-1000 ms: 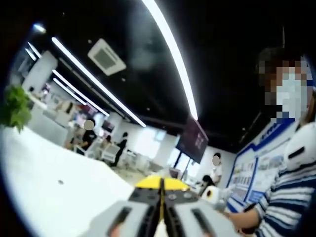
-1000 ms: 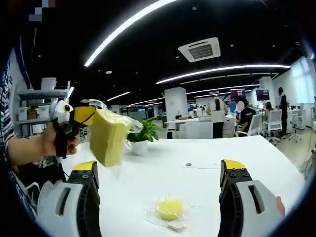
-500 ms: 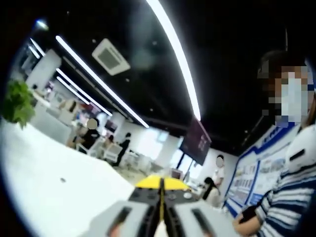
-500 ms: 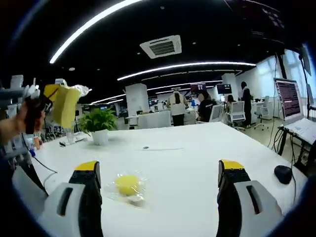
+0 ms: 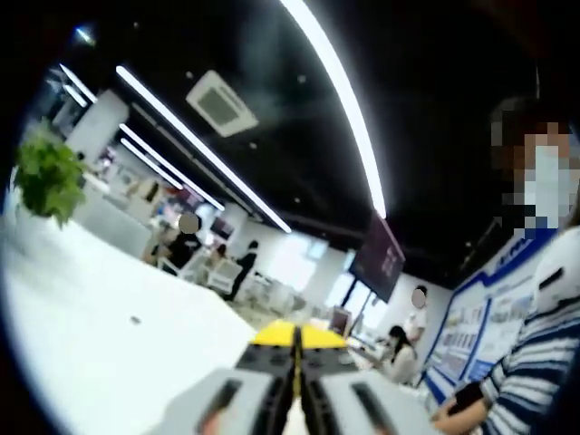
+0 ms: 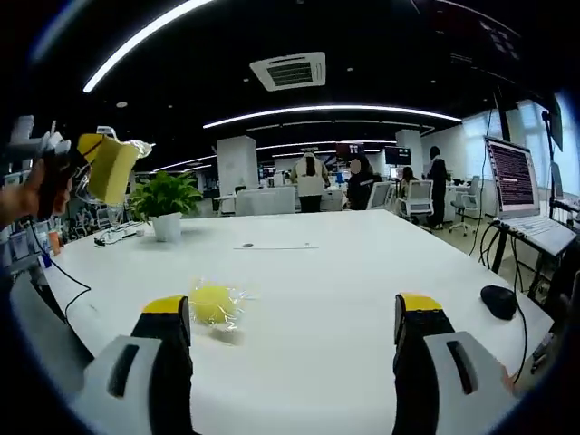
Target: Compare the silicone blocks by pressing each to a similar depth, holding the contact briefly, and releasing to observe deformation and rebound differences across the visible hardness samples.
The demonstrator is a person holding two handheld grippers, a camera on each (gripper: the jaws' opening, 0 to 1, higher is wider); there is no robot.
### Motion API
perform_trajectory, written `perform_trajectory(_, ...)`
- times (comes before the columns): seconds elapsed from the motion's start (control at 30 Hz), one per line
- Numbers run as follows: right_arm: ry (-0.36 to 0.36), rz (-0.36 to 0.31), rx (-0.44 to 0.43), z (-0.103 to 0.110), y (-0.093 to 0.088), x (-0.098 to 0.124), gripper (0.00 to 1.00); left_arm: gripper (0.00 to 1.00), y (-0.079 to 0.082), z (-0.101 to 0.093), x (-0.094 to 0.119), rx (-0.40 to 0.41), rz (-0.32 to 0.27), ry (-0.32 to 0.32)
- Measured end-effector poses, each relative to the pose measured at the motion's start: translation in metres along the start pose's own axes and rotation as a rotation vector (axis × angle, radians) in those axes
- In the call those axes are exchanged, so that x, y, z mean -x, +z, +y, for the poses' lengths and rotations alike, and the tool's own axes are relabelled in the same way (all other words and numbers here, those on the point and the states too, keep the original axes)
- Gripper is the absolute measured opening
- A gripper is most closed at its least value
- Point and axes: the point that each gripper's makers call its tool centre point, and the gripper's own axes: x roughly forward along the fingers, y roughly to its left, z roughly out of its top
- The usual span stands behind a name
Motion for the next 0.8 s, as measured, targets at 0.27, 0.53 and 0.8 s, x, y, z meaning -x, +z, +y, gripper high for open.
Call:
perform_trajectory(0.27,0.015,0.094,0.050,0.004,-0.002,0.005,0.92,0.00,-0.035,0.039,0.023,0.100,0.041,0.115)
perform_trajectory(0.53,0.027,0.179,0.021,0.009,-0.013,0.007,0.88,0.00,-0.053,0.068,0.032,0.182,0.041,0.188)
perform_trajectory(0.8,0.012,0.268,0.022,0.005,-0.029,0.015,0.83,0.00,-0.076,0.101,0.040,0.279,0.061,0.256)
